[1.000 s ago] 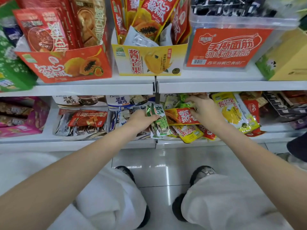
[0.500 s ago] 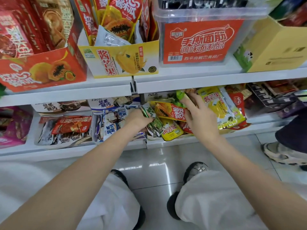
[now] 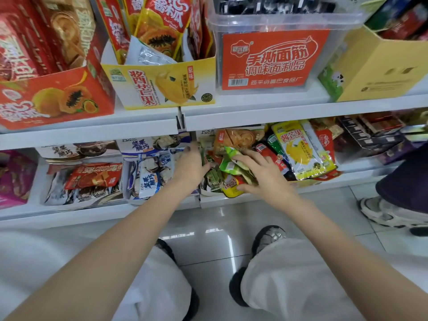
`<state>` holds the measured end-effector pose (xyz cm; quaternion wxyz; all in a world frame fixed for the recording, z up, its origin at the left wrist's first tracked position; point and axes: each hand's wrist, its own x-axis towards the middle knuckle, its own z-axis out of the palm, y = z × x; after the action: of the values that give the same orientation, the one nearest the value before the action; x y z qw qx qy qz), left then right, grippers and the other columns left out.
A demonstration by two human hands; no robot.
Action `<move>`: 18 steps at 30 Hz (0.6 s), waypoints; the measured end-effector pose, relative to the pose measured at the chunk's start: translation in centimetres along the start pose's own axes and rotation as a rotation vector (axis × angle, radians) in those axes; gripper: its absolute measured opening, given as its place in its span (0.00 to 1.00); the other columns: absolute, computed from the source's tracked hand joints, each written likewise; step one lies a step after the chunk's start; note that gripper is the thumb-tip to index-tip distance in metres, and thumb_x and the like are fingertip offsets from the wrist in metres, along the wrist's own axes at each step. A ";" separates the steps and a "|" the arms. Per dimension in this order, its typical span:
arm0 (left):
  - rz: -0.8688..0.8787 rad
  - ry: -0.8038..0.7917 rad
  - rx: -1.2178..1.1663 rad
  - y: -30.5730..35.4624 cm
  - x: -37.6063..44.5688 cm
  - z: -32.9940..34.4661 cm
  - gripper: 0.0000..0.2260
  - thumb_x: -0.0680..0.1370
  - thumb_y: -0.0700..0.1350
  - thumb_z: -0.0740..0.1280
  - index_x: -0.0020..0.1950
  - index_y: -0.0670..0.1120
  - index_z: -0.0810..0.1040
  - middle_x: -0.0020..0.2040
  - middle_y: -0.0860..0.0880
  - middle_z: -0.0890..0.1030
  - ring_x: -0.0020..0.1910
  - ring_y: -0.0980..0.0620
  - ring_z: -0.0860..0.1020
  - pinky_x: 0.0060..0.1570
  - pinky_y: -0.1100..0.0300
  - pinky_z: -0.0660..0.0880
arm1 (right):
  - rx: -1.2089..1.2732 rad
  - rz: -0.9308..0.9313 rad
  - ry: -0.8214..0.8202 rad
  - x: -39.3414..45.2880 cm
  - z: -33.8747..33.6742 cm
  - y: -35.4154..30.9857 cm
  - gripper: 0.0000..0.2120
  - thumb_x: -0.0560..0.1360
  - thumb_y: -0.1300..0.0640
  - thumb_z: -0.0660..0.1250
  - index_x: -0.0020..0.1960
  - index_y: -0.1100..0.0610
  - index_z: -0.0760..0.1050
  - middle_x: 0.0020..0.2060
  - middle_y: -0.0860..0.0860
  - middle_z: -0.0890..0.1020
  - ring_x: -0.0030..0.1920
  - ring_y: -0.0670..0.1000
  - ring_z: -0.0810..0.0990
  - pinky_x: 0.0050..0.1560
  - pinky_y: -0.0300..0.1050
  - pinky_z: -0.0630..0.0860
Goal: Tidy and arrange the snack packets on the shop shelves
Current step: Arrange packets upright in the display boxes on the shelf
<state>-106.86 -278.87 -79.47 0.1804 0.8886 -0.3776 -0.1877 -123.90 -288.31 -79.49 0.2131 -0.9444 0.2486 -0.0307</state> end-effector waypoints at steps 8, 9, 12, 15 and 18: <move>0.291 -0.164 -0.289 0.0 -3.6 -0.4 0.24 0.75 0.37 0.67 0.69 0.46 0.68 0.66 0.44 0.66 0.52 0.48 0.76 0.53 0.64 0.72 | 0.347 0.125 0.174 -1.2 -1.8 -0.7 0.30 0.71 0.62 0.71 0.70 0.54 0.64 0.63 0.49 0.72 0.62 0.46 0.70 0.61 0.40 0.68; 0.257 -0.175 -0.350 0.2 -3.7 -0.2 0.22 0.74 0.36 0.67 0.68 0.45 0.70 0.65 0.43 0.66 0.51 0.48 0.77 0.53 0.64 0.72 | 0.366 0.155 0.191 -1.5 -1.9 -0.6 0.27 0.71 0.61 0.71 0.67 0.57 0.68 0.59 0.49 0.75 0.60 0.47 0.73 0.59 0.40 0.70; 0.243 -0.108 -0.376 1.0 -3.7 0.2 0.12 0.73 0.35 0.68 0.55 0.43 0.79 0.61 0.42 0.70 0.50 0.49 0.76 0.57 0.60 0.72 | 0.408 0.224 0.294 -2.3 -2.7 -0.3 0.15 0.71 0.61 0.71 0.57 0.59 0.78 0.49 0.50 0.79 0.50 0.48 0.76 0.47 0.32 0.68; 0.253 -0.046 -0.281 1.7 -3.9 0.1 0.10 0.73 0.38 0.69 0.53 0.44 0.80 0.59 0.45 0.71 0.51 0.51 0.74 0.58 0.56 0.72 | 0.513 0.292 0.370 -2.9 -3.6 -0.1 0.03 0.73 0.61 0.69 0.42 0.54 0.78 0.33 0.47 0.75 0.38 0.50 0.72 0.38 0.40 0.67; 0.361 -0.104 -0.112 2.2 -4.2 0.3 0.17 0.73 0.40 0.69 0.61 0.47 0.77 0.64 0.46 0.68 0.62 0.48 0.70 0.64 0.54 0.68 | 0.496 0.389 0.435 -3.0 -4.0 1.0 0.11 0.74 0.58 0.68 0.34 0.55 0.72 0.27 0.50 0.70 0.32 0.53 0.70 0.32 0.43 0.62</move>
<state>-110.99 -277.23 -77.88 0.2406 0.7842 -0.5285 -0.2188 -127.61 -289.22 -76.14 0.3794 -0.7705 0.4478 -0.2488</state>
